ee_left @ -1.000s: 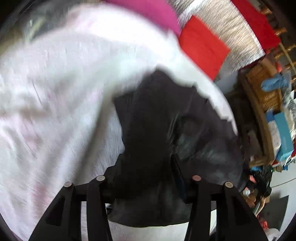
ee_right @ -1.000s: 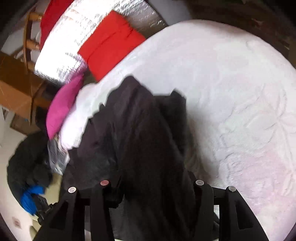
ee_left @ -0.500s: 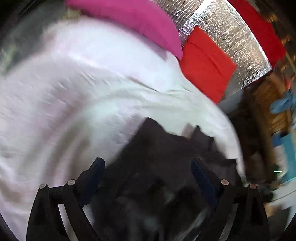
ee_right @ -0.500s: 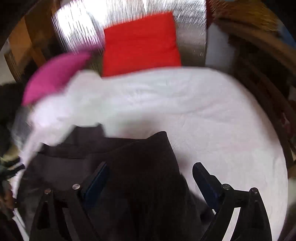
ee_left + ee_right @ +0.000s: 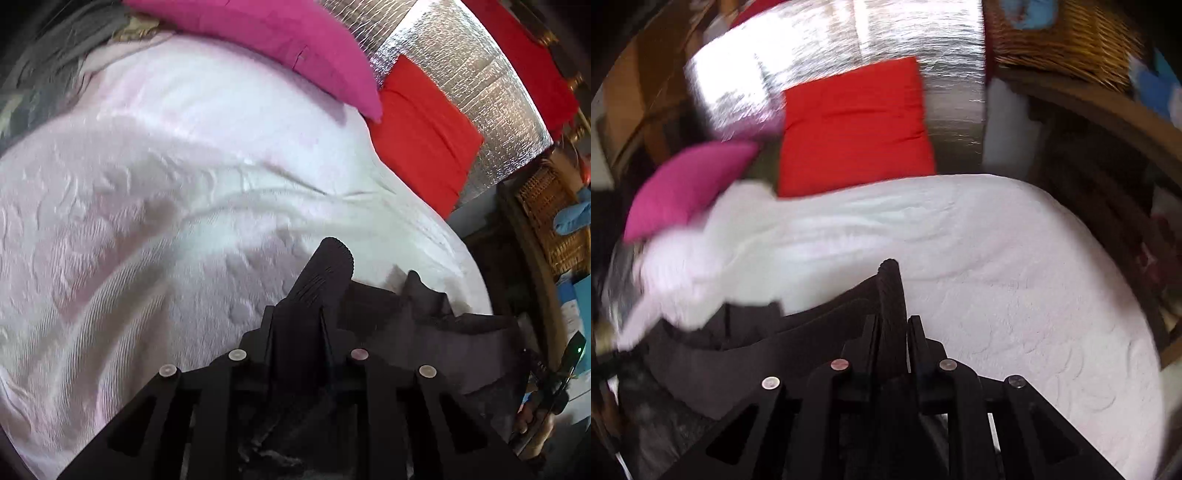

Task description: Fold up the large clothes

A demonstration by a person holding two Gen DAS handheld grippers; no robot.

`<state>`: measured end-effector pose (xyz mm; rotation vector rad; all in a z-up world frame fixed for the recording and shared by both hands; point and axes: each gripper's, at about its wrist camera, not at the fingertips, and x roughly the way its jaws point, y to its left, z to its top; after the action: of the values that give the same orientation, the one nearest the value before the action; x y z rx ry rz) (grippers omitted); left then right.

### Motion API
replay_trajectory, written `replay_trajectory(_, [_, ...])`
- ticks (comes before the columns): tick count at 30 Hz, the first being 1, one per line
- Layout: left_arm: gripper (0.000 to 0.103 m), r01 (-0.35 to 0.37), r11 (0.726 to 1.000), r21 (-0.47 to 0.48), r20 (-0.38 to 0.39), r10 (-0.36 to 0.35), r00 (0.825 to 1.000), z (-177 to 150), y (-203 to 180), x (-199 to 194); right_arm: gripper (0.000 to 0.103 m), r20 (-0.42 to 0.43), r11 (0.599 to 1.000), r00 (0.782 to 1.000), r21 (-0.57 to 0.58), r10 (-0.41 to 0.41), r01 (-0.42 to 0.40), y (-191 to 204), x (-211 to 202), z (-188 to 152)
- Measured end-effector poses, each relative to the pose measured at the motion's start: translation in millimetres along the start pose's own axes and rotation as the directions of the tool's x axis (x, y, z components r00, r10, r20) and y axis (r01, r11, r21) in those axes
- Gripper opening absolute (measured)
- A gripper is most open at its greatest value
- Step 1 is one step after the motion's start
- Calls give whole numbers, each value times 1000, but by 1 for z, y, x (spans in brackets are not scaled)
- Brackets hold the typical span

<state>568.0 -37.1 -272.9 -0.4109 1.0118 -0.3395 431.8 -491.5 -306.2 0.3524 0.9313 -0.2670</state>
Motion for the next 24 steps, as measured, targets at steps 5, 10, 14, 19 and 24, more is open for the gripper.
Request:
replay_trajectory(5, [27,-16,997,-73,-25,14,1000,-4,23,29,17,-148,989,989,147,15,7,-39,67,-27])
replay_trajectory(10, [32,-27,998,-49,-2,27,1000,-5,19,7,41,-73,931,980,332,185,-151,-69,32,-22])
replay_trajectory(14, [51,-91,996,26,34,90,995,-14,3,-38,83,84,886,976,408,203,-219,-97,-41,-30])
replay_trajectory(19, [76,-217,954,207,195,178,965,-63,-28,-121,82,83,950,978,236,190,-205,-74,-120,-59])
replay_trajectory(24, [77,-252,923,290,180,206,962,-130,-45,-138,59,1,971,975,96,222,-221,-12,-155,-119])
